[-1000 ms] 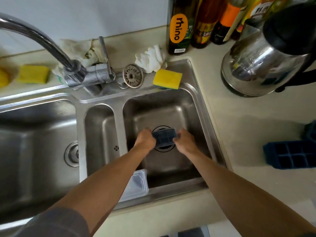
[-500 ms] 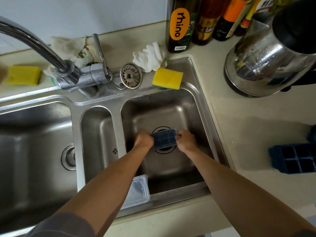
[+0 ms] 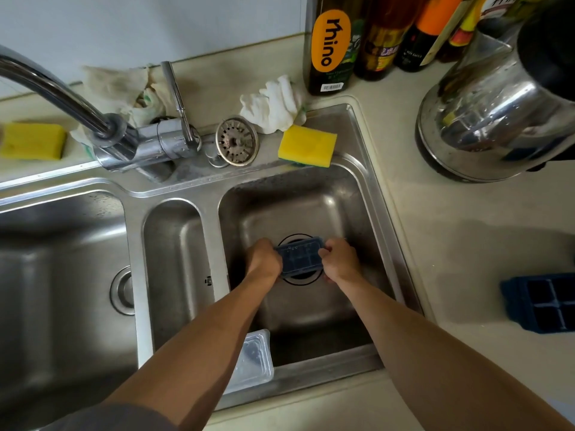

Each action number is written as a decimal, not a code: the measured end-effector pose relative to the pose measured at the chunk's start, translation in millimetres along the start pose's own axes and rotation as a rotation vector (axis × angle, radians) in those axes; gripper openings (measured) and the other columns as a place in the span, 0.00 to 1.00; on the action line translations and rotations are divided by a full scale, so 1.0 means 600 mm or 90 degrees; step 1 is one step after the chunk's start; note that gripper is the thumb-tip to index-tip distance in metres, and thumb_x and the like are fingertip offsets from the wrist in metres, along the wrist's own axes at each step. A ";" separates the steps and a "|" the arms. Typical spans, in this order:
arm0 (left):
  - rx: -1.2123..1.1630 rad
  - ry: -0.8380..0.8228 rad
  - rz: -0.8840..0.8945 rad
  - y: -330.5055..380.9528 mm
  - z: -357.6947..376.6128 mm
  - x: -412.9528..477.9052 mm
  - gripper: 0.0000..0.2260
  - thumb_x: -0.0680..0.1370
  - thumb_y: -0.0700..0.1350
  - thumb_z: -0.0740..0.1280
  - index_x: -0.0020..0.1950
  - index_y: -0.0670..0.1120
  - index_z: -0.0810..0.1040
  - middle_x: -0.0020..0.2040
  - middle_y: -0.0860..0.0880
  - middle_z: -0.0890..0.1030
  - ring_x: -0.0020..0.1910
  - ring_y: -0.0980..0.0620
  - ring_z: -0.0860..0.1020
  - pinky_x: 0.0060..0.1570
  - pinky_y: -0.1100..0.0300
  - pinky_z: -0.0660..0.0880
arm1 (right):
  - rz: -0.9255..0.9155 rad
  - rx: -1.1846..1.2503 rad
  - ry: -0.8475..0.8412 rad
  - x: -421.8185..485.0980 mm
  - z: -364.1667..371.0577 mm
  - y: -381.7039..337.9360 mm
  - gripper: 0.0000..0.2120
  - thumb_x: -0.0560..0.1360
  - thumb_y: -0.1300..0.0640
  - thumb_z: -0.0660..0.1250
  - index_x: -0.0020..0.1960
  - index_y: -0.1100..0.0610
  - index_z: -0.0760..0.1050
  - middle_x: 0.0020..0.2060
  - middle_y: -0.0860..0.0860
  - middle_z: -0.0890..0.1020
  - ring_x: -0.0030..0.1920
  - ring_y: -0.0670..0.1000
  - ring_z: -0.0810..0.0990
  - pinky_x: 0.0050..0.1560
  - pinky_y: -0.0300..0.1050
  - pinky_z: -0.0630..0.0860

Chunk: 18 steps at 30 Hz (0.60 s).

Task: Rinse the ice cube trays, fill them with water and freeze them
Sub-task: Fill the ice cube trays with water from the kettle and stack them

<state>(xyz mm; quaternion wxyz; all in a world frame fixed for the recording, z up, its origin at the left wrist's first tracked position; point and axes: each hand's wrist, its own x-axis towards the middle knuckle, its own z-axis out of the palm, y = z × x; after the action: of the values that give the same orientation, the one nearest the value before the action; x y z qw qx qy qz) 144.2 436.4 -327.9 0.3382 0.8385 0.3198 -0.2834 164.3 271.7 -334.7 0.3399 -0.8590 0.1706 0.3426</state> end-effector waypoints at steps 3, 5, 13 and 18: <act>0.005 -0.009 -0.007 0.006 -0.006 -0.004 0.11 0.80 0.35 0.62 0.59 0.34 0.80 0.55 0.35 0.82 0.55 0.36 0.81 0.55 0.47 0.80 | -0.002 -0.001 0.010 -0.006 0.004 -0.001 0.07 0.84 0.57 0.62 0.50 0.56 0.76 0.43 0.52 0.78 0.48 0.56 0.81 0.48 0.54 0.82; -0.009 -0.024 -0.025 0.010 -0.010 -0.012 0.12 0.81 0.36 0.62 0.60 0.34 0.79 0.56 0.35 0.82 0.54 0.36 0.82 0.50 0.49 0.81 | 0.000 -0.020 0.010 -0.014 0.001 -0.003 0.08 0.84 0.56 0.61 0.53 0.57 0.77 0.44 0.52 0.77 0.48 0.55 0.80 0.46 0.51 0.79; -0.105 0.072 0.026 0.035 -0.045 -0.082 0.29 0.83 0.65 0.52 0.62 0.42 0.77 0.48 0.46 0.75 0.41 0.51 0.75 0.39 0.59 0.71 | -0.153 -0.020 0.043 -0.113 -0.061 -0.003 0.06 0.82 0.56 0.67 0.46 0.52 0.72 0.42 0.47 0.78 0.40 0.43 0.79 0.37 0.36 0.81; -0.169 0.121 0.140 0.105 -0.092 -0.153 0.28 0.82 0.66 0.52 0.42 0.46 0.79 0.42 0.47 0.80 0.37 0.51 0.78 0.27 0.64 0.75 | -0.166 0.104 0.033 -0.199 -0.131 -0.044 0.07 0.83 0.53 0.64 0.46 0.51 0.74 0.38 0.51 0.82 0.29 0.44 0.82 0.29 0.37 0.78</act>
<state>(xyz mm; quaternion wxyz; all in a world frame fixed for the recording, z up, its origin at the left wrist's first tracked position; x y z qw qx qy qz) 146.0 410.2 -206.5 0.4432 0.8394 0.2912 -0.1191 131.1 242.4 -196.1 0.4460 -0.8519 0.0934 0.2581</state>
